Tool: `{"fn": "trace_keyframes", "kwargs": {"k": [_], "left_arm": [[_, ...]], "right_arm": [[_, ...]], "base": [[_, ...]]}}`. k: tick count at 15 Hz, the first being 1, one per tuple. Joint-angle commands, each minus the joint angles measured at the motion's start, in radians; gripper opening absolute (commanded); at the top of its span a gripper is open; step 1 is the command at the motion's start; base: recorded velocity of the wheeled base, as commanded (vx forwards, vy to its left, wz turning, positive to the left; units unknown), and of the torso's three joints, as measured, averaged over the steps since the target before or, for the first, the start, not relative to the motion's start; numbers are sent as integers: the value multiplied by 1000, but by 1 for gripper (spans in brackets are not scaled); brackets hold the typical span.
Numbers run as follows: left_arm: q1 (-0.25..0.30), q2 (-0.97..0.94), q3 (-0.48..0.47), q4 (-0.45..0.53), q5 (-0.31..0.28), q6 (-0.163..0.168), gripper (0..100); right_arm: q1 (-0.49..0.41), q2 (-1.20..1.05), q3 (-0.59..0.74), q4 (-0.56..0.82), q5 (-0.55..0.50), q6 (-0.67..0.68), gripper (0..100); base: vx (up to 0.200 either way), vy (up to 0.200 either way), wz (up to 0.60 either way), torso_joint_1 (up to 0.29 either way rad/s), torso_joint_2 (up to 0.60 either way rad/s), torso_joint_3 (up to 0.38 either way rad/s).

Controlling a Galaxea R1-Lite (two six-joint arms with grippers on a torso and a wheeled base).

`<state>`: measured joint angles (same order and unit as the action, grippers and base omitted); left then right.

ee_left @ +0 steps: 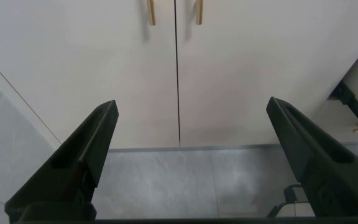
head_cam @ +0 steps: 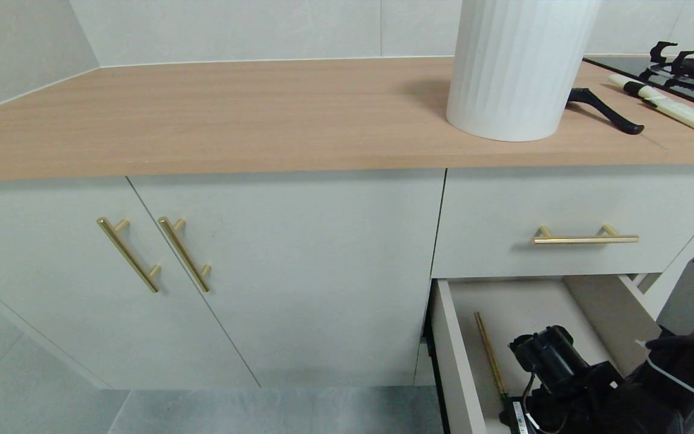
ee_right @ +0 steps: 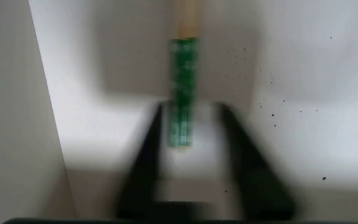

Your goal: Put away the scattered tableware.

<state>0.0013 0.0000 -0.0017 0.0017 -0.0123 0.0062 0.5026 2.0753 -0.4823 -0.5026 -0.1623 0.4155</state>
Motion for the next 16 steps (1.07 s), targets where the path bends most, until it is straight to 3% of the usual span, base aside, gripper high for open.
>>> {"fn": "trace_keyframes", "kwargs": {"k": [1,3,7,13,14,16], "left_arm": [[0,2,0,0,0,0,100],[0,2,0,0,0,-2,100],[0,2,0,0,0,0,100],[0,2,0,0,0,0,100],[0,2,0,0,0,0,100],[0,2,0,0,0,0,100]], "right_arm": [[2,-17,4,-1,1,0,100],[2,-37,11,-1,0,-3,100],[-4,-314,30,36,1,-29,100],[-27,-799,-104,467,0,-149,100],[-44,-876,-163,584,0,-155,100],[-105,-975,-222,670,1,-218,100]], "base": [[0,0,0,0,0,0],[0,0,0,0,0,0],[0,0,0,0,0,0],[0,0,0,0,0,0],[0,0,0,0,0,0],[0,0,0,0,0,0]]}}
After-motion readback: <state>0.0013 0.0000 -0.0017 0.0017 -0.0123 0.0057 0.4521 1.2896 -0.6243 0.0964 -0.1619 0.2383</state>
